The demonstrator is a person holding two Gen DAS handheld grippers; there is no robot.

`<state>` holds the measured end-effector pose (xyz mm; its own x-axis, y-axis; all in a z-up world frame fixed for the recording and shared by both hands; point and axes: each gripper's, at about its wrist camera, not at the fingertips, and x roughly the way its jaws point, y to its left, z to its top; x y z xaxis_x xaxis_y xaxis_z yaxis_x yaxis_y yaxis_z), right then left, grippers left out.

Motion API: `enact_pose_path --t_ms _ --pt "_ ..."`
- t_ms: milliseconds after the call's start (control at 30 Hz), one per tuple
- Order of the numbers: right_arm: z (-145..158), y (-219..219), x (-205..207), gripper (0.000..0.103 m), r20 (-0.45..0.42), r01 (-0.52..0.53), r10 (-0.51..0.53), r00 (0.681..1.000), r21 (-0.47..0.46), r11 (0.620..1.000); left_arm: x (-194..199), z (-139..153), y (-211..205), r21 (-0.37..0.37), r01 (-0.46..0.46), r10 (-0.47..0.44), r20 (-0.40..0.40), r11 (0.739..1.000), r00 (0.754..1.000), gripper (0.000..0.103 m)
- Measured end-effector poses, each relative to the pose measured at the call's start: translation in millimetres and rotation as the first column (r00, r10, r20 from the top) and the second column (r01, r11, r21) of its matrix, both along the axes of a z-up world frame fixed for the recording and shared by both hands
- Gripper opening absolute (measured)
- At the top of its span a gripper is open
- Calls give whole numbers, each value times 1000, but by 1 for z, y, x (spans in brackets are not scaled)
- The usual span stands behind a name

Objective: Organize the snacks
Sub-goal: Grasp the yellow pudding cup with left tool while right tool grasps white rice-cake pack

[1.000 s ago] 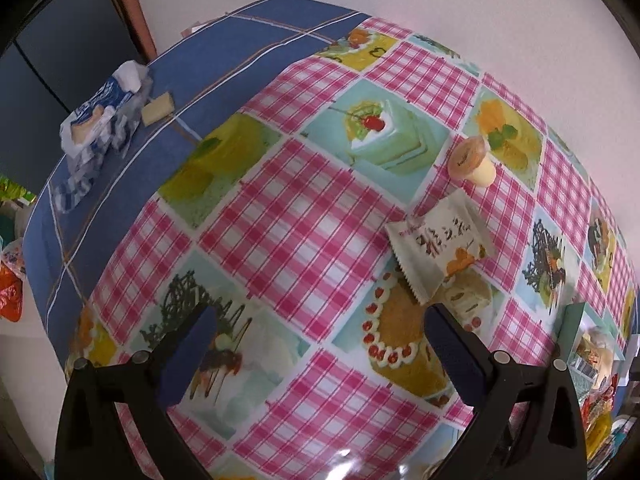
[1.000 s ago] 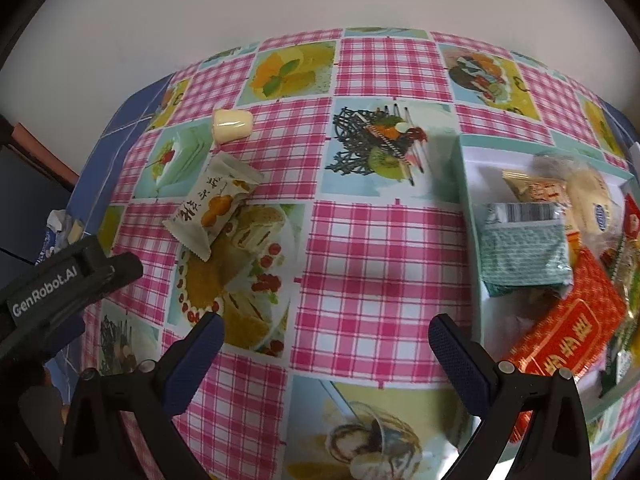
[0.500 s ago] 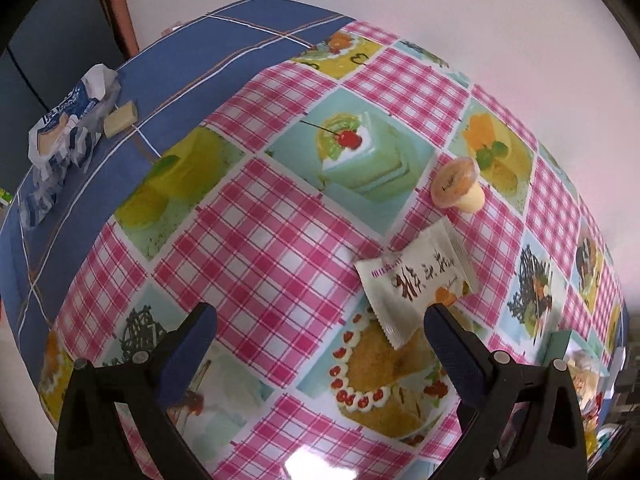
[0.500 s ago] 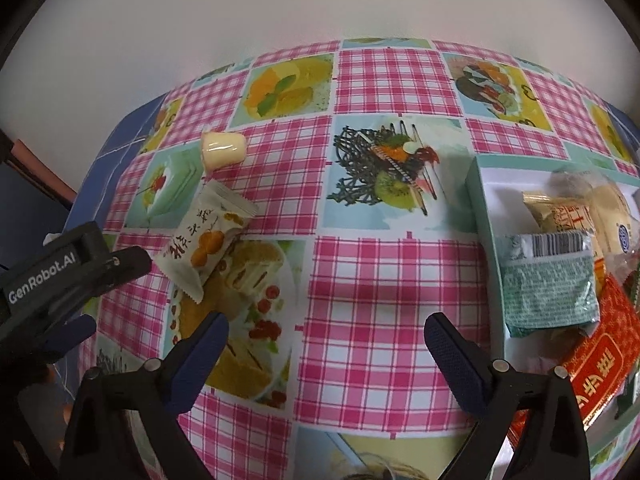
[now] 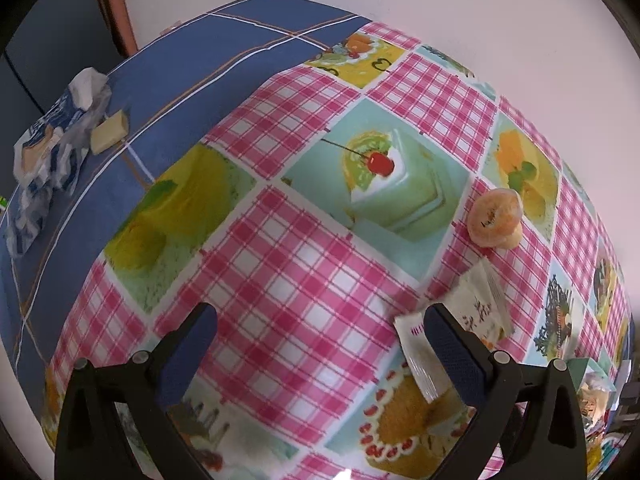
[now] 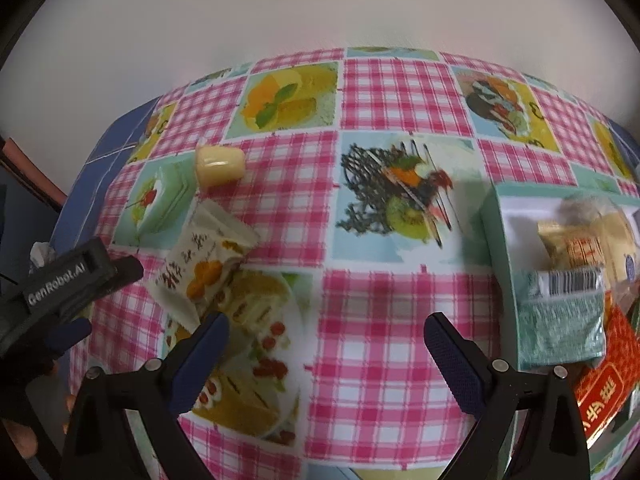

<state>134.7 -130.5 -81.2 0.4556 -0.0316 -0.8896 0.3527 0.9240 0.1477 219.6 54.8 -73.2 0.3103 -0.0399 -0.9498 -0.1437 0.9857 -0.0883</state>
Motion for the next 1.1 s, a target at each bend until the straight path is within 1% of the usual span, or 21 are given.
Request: enact_pose_path --t_ms 67,200,367,433,500,567,667,733,800,867,967,1033,1100 --pt "0 7 9 99 2 -5 5 1000 -9 1000 4 1 3 -9 30 -30 0 1000 1000 103" --pt "5 25 30 99 7 -39 40 999 -33 999 13 9 14 17 72 -72 42 997 997 103" --pt "10 43 50 99 13 -61 62 998 -51 997 18 9 35 9 110 -111 90 994 990 103" --pt "10 53 60 99 4 -78 79 997 -74 994 18 5 45 -34 97 -94 100 995 991 103" --pt "10 58 64 99 4 -90 90 996 -74 993 19 1 55 -92 85 -76 104 992 992 103" --pt "7 62 67 99 3 -91 91 996 -65 994 19 -2 63 -119 77 -64 106 990 992 103" --pt "1 65 74 99 -5 -84 84 996 -60 995 19 -4 72 -111 54 -42 108 992 993 103" --pt "-3 68 79 99 -15 -79 78 997 -62 995 19 -6 76 -121 46 -33 107 992 994 103" --pt "-7 71 83 99 -25 -79 77 997 -63 995 19 -7 78 -133 45 -31 105 990 994 103" --pt "-12 75 87 99 -42 -77 74 996 -65 995 19 -8 77 -129 49 -35 103 990 994 103" --pt "-20 75 88 98 -72 -68 63 995 -76 995 19 -8 75 -125 58 -46 101 990 994 103" --pt "-23 74 87 97 -75 -62 54 996 -109 992 20 -9 73 -127 63 -51 101 990 994 103" --pt "-23 70 85 95 -72 -57 48 996 -120 991 21 -9 71 -124 66 -54 100 990 994 103"
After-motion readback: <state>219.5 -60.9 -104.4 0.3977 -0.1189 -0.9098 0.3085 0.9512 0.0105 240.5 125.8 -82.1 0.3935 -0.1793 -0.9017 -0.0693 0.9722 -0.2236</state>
